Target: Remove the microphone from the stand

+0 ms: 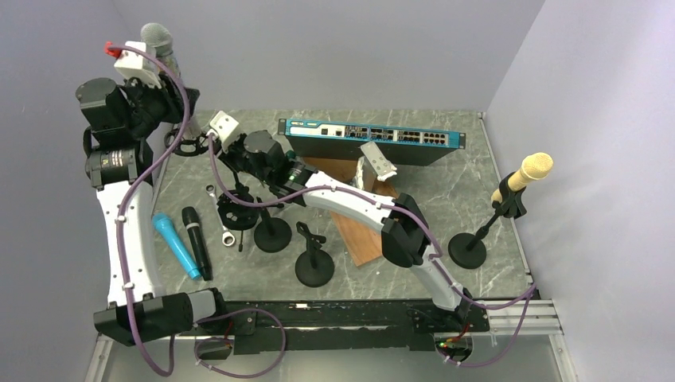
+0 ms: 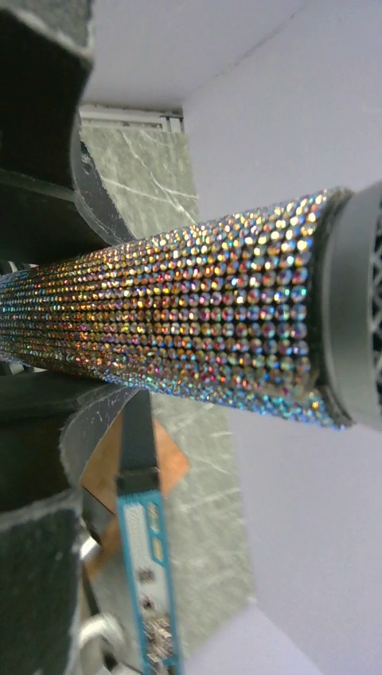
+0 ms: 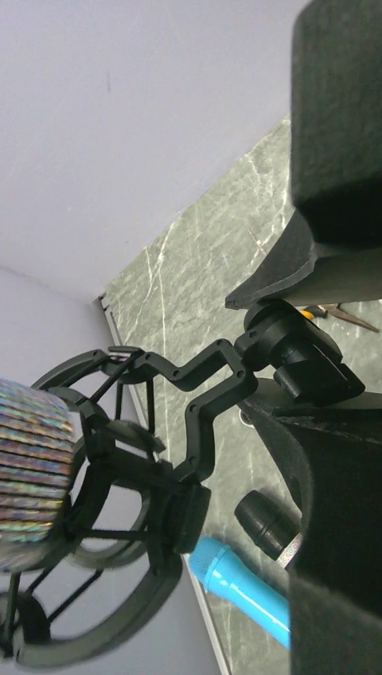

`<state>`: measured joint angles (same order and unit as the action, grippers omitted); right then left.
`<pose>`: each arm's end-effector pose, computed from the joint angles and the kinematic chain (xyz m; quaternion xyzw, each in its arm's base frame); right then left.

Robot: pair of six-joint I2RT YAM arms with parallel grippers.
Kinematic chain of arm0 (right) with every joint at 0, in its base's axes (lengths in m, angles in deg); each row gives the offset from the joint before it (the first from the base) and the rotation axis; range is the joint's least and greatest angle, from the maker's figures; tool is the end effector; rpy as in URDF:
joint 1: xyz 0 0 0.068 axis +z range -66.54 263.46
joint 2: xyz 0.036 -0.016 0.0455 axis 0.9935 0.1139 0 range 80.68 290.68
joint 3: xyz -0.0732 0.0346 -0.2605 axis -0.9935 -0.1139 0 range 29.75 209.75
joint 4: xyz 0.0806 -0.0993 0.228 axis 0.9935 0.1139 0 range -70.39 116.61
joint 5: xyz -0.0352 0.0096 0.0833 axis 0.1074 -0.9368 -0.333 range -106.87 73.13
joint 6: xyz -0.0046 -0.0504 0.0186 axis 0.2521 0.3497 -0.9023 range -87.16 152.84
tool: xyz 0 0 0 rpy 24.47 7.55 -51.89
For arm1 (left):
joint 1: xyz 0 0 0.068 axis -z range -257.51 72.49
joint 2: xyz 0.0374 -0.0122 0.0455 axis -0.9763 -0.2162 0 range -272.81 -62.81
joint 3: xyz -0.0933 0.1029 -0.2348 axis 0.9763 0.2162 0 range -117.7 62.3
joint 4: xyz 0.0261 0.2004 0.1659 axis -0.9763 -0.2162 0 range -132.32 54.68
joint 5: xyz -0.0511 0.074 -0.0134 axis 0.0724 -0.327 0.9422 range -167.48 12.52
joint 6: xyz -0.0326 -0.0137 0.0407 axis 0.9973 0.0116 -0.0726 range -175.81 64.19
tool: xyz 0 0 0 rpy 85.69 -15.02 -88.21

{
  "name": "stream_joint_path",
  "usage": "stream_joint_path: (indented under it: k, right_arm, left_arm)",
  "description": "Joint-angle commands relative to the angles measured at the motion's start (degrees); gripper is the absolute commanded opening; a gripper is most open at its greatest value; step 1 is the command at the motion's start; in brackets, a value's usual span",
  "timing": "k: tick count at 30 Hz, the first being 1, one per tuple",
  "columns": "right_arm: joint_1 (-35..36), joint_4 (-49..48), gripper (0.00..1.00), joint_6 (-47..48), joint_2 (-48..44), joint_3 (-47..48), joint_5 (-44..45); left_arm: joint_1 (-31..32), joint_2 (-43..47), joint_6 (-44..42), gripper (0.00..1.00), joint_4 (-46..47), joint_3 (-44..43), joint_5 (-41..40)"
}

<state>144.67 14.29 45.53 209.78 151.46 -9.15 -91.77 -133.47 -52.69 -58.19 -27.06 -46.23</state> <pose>0.2672 0.4765 0.3424 -0.3943 0.6020 0.2404 0.6514 0.2465 0.0435 0.4905 0.0748 0.7249 -0.1326 0.6718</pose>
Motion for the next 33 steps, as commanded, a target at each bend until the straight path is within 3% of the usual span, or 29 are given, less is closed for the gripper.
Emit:
stream_joint_path:
  k: [1, 9, 11, 15, 19, 26, 28, 33]
  right_arm:
    - [0.2, 6.1, 0.00, 2.4, 2.0, -2.0, -0.9]
    - [0.3, 6.8, 0.00, 1.8, 1.9, -1.6, 1.0]
    - [0.3, 7.2, 0.16, 1.7, 1.7, -1.6, 1.4]
    - [0.3, 6.2, 0.31, 0.8, 0.1, -3.0, 1.1]
    - [0.4, 7.8, 0.60, 0.1, -1.0, -2.4, -0.3]
    - [0.4, 10.1, 0.95, -1.9, -4.2, -1.5, -0.3]
    - [0.4, 10.8, 1.00, -2.8, -5.6, -1.5, -0.4]
    - [0.4, 13.9, 1.00, -4.8, -7.9, -0.4, 0.6]
  left_arm:
    - [1.9, 2.8, 11.2, 0.00, 1.0, -8.1, -8.8]
    - [3.4, 5.4, 6.8, 0.00, -5.3, -10.3, -20.2]
    - [3.4, 6.8, 3.3, 0.00, -6.8, -9.6, -24.0]
    - [3.4, 8.1, -0.2, 0.00, -12.1, -8.5, -30.9]
    - [3.4, 9.9, -0.9, 0.00, -14.8, -5.1, -34.3]
    - [3.4, 13.4, -0.5, 0.00, -15.8, -0.8, -44.8]
    - [3.3, 13.1, 0.2, 0.00, -16.7, -0.5, -46.3]
    - [0.6, 11.2, 3.4, 0.00, -19.7, -1.2, -42.2]
